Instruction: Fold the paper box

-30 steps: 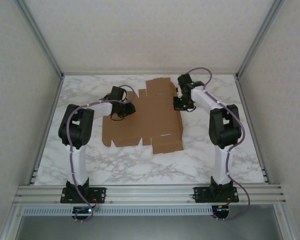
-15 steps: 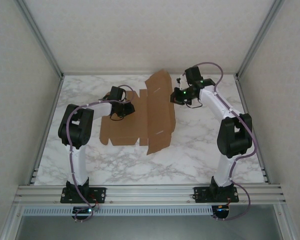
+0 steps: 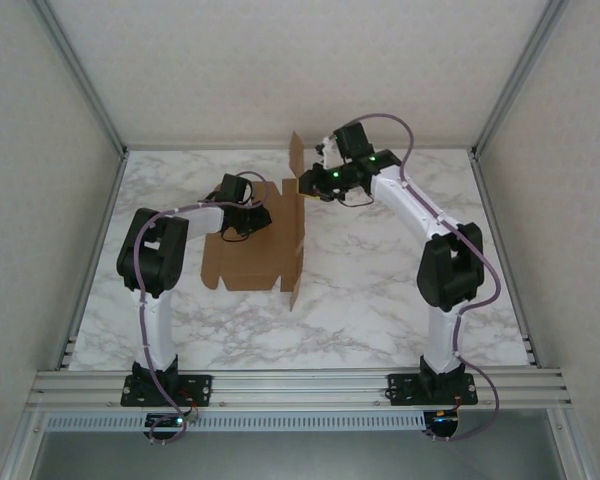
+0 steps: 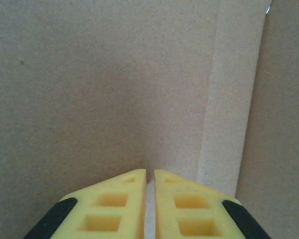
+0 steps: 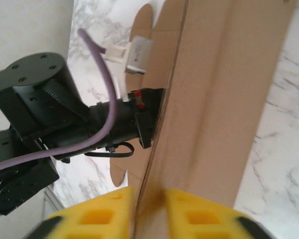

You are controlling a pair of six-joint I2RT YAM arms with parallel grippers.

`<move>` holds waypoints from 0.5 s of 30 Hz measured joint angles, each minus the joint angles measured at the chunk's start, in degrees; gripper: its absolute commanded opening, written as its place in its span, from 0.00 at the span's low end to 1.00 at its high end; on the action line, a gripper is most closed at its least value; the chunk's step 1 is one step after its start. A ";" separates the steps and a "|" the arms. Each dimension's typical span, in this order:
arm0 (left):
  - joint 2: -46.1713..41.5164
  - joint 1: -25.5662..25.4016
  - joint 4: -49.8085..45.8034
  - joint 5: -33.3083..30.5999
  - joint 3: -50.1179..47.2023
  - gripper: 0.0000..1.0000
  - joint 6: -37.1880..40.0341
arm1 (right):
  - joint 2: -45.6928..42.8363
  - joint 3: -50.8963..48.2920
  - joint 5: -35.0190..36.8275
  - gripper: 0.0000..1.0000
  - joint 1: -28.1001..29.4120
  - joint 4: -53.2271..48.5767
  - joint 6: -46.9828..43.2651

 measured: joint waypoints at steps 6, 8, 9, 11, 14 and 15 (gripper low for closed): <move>0.09 -0.11 0.44 0.31 -0.11 0.13 -0.15 | 4.55 4.79 0.81 0.94 3.04 -0.48 0.57; 0.09 -0.11 0.55 0.31 -0.15 0.12 -0.15 | 4.72 5.49 -0.68 0.99 3.45 0.70 0.70; 0.09 -0.11 0.66 0.31 -0.20 0.12 -0.15 | 4.72 5.92 -0.96 0.99 3.76 1.01 0.59; 0.09 -0.11 0.72 0.31 -0.22 0.12 -0.17 | 5.01 6.16 -1.66 0.99 4.04 1.79 0.81; 0.09 -0.11 0.83 0.31 -0.26 0.12 -0.17 | 6.38 6.05 -3.89 0.99 4.09 3.82 1.73; 0.11 -0.11 0.90 0.31 -0.26 0.11 -0.17 | 6.73 5.86 -4.96 0.99 4.11 5.11 2.16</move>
